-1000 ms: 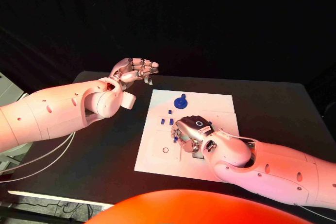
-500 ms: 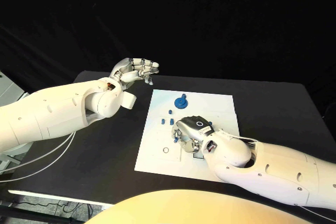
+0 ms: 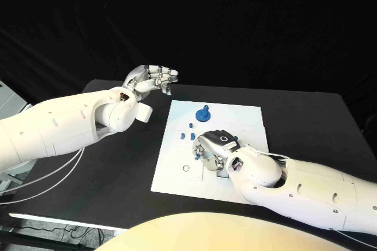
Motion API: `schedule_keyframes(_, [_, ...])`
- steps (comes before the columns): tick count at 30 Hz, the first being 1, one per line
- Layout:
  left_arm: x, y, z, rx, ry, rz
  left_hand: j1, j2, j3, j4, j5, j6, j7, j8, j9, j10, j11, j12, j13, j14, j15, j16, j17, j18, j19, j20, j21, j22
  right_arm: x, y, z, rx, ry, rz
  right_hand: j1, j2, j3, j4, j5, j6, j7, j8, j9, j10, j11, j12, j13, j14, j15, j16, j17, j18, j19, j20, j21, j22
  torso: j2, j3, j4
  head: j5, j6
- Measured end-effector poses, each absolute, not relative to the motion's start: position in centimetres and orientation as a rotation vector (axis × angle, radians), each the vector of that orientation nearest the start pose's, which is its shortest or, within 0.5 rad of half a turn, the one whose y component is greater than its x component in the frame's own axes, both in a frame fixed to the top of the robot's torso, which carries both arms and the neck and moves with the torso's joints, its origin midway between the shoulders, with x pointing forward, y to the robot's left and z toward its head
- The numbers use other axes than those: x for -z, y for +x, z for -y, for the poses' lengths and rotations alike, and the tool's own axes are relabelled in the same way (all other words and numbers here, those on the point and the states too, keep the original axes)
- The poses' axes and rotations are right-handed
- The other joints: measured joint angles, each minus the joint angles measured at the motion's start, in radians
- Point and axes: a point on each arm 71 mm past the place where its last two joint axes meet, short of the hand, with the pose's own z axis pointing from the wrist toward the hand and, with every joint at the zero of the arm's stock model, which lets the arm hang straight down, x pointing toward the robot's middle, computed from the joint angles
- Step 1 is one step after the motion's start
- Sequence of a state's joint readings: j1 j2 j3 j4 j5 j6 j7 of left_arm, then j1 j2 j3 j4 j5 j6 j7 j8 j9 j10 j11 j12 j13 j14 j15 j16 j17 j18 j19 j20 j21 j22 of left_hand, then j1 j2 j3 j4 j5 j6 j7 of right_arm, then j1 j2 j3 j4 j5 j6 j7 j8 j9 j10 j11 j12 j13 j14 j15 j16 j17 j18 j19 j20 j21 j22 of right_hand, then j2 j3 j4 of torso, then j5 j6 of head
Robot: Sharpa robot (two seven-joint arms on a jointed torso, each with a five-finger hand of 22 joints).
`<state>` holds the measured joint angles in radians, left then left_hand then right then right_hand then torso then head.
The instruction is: Assemble the parts on the task board
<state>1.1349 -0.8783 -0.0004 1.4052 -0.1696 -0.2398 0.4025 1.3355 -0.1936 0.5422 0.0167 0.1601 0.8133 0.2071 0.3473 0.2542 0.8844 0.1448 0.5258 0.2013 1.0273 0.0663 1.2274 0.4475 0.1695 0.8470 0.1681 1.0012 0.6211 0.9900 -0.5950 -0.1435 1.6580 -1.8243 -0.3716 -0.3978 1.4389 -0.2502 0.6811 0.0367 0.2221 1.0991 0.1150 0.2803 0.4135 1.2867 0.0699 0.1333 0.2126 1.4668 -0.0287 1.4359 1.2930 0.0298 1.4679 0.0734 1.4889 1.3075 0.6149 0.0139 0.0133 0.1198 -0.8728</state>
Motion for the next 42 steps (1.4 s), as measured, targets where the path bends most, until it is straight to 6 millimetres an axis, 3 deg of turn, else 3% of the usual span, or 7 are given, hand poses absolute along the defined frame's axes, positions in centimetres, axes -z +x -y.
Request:
schedule_keyframes(33, [20.01,49.98,-26.04,1.433,-0.995,-1.437,0.000,0.000,-0.003,0.003,0.000,0.000,0.000,0.000,-0.001,0.000,0.000,0.004,0.001,0.000,0.000,0.000,0.000,0.000,0.000,0.000,-0.004,-0.001,28.41,37.26,4.78,-0.696,-0.420,-1.737,-0.005,0.005,-0.002,-0.011,-0.002,0.002,0.002,-0.004,-0.001,0.000,0.000,0.000,0.000,0.000,0.000,-0.004,-0.004,0.000,0.000,0.000,-0.004,0.001,0.000,-0.0005,0.0007,-0.001,0.000])
schedule_keyframes(42, [20.01,49.97,-26.07,1.431,-0.995,-1.439,0.000,0.000,-0.003,0.003,0.000,0.000,0.000,0.000,-0.001,0.000,0.000,0.004,0.001,0.000,0.000,0.000,0.000,0.000,0.000,0.000,-0.003,-0.001,28.54,37.24,4.89,-0.692,-0.423,-1.742,-0.029,0.010,-0.008,-0.025,-0.002,-0.038,0.021,-0.033,-0.006,-0.010,-0.012,-0.042,-0.006,-0.002,0.003,-0.004,-0.008,0.000,0.000,0.000,-0.029,0.001,0.000,-0.0005,-0.0007,0.000,0.000])
